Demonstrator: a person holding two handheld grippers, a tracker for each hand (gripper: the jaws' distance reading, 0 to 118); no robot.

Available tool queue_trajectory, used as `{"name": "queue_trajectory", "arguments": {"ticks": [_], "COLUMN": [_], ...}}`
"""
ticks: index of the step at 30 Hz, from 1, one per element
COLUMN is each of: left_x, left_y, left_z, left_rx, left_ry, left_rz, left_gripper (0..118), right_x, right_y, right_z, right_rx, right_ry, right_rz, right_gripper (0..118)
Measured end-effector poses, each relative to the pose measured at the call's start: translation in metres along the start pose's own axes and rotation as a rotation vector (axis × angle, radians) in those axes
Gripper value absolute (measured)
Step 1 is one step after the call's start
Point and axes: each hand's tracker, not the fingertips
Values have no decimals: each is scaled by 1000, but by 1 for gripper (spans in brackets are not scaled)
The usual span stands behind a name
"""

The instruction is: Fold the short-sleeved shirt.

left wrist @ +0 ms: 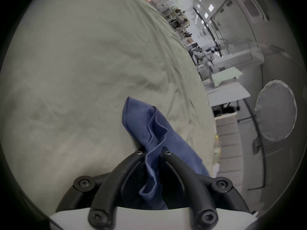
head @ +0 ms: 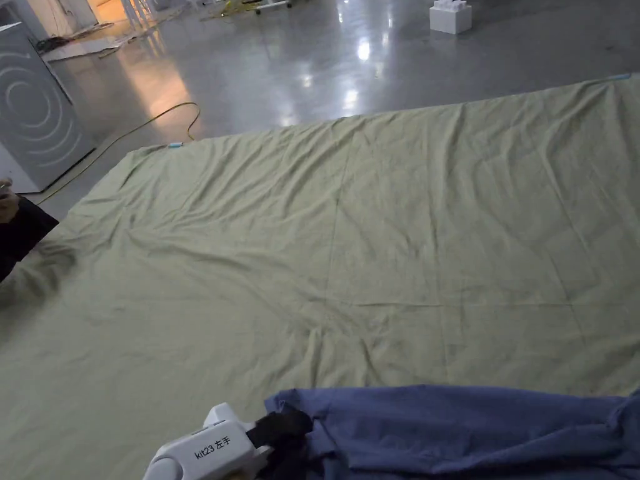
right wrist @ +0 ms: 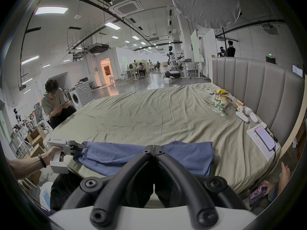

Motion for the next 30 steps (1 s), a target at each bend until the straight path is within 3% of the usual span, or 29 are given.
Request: {"name": "queue_trajectory", "arguments": {"ticks": [2,9,14,17,24,30], "left_x": [-3,15,33,66,136,166], "left_y": [-2,23,57,53,-46,-144], "left_z": [5,71,124,134,41,-64], "left_rx": [34,197,325,293,173,-85], "left_ry": [-48,-121,-13,15,-203,-18], "left_rz": [62,28,-137,-277,-260,-463], "left_gripper": [11,10,10,10,10,11], "right_x": [-2,1,1,2,5,19], "right_y": [0,-4,-13,-16,-18,-25], "right_z": [0,-3,-3,-3,7,24], "right_rx": [1,-9,-18,-24,-7,-9], "right_ry": [-5,8,21,29,30,-14], "right_rz": [8,-3,-29,-38,-68,-88], "right_gripper": [0,0,0,0,0,0]}}
